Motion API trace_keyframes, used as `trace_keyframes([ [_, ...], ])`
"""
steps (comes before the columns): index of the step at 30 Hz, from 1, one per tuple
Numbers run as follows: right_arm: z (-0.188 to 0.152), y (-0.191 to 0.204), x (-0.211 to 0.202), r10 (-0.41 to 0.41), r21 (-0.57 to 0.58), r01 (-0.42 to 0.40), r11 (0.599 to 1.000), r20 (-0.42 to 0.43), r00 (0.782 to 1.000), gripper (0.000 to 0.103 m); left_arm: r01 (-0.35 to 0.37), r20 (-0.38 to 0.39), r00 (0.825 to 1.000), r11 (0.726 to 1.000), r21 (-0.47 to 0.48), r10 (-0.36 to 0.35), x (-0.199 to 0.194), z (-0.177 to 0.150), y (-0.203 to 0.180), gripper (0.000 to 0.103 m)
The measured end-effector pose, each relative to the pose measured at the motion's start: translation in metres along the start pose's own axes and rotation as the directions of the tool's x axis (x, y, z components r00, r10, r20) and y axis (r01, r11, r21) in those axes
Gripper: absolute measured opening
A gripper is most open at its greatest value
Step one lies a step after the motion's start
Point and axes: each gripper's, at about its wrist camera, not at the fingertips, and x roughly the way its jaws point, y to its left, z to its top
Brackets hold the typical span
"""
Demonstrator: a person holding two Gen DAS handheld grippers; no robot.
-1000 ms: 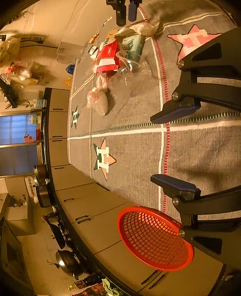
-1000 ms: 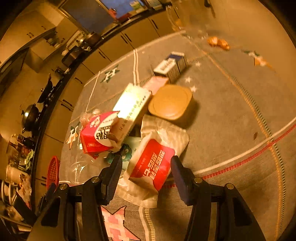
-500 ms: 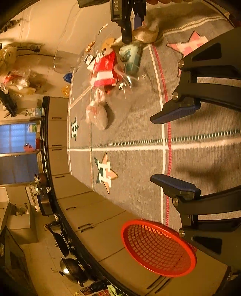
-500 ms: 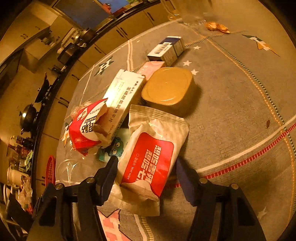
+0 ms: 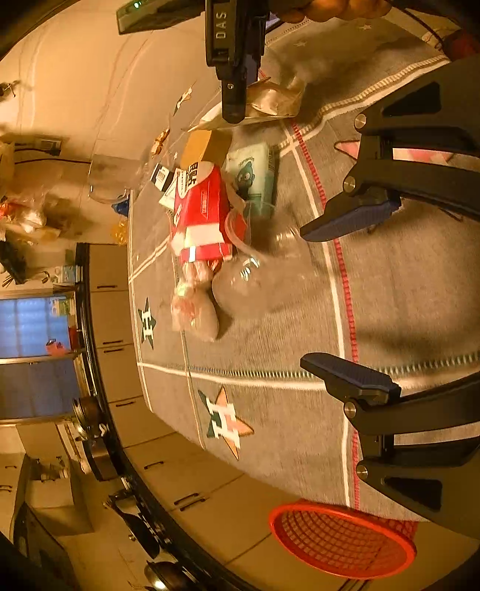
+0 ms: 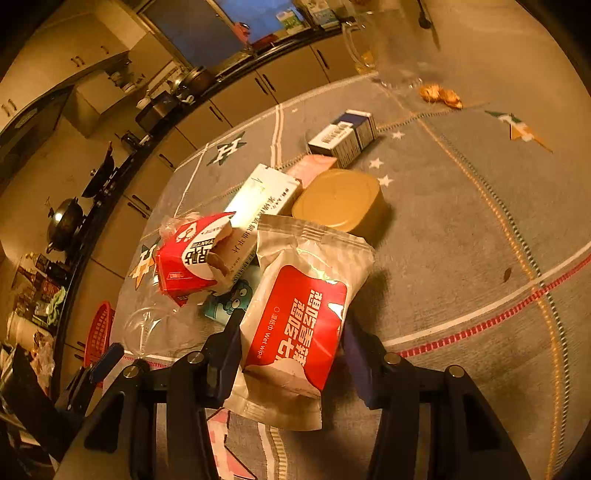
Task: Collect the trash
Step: 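Return both tools to the table toward the remaining trash, then grasp the clear plastic cup with the left tool while the right tool grasps the wet-wipe pack, then lift the clear cup and wet-wipe pack off the table with both tools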
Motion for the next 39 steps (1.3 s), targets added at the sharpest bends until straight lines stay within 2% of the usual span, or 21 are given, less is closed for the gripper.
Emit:
trace_keyframes([
  [2,0.000,0.001,-0.003,0.004,-0.009,-0.004,1.000,0.010,1.000,0.055,-0.005,-0.012,1.000,1.000,0.004,0.006,0.006,0.003,-0.004,0.046],
  [6,-0.001,0.006,-0.006,0.009,-0.033,-0.008,0.999,0.023,1.000,0.055,-0.009,-0.029,1.000,1.000,-0.008,0.009,0.019,0.009,-0.006,0.031],
  [8,-0.003,0.009,-0.007,0.012,-0.049,-0.011,0.999,0.024,1.000,0.055,-0.003,-0.041,0.999,1.000,-0.010,0.002,0.025,0.011,-0.008,0.019],
  [11,-0.007,0.016,-0.009,0.016,-0.073,-0.014,0.997,0.024,1.000,0.055,0.006,-0.043,0.999,1.000,-0.027,-0.007,0.028,0.013,-0.006,0.016],
  [15,-0.010,0.025,-0.009,0.020,-0.112,-0.017,0.994,0.028,0.999,0.055,-0.007,-0.029,1.000,0.999,-0.038,0.006,0.024,0.012,-0.002,0.010],
  [19,-0.014,0.034,-0.011,0.021,-0.156,-0.014,0.988,0.042,0.999,0.055,-0.029,-0.018,0.999,0.999,-0.038,0.029,0.016,0.009,0.002,0.009],
  [27,-0.029,0.063,-0.016,-0.002,-0.292,0.027,0.956,0.086,0.996,0.055,-0.056,0.009,0.998,0.997,-0.060,0.056,-0.003,-0.001,0.016,0.008],
  [39,-0.040,0.083,-0.008,-0.018,-0.376,0.045,0.926,0.075,0.997,0.055,-0.072,0.031,0.997,0.995,-0.075,0.074,-0.016,-0.009,0.025,0.008],
])
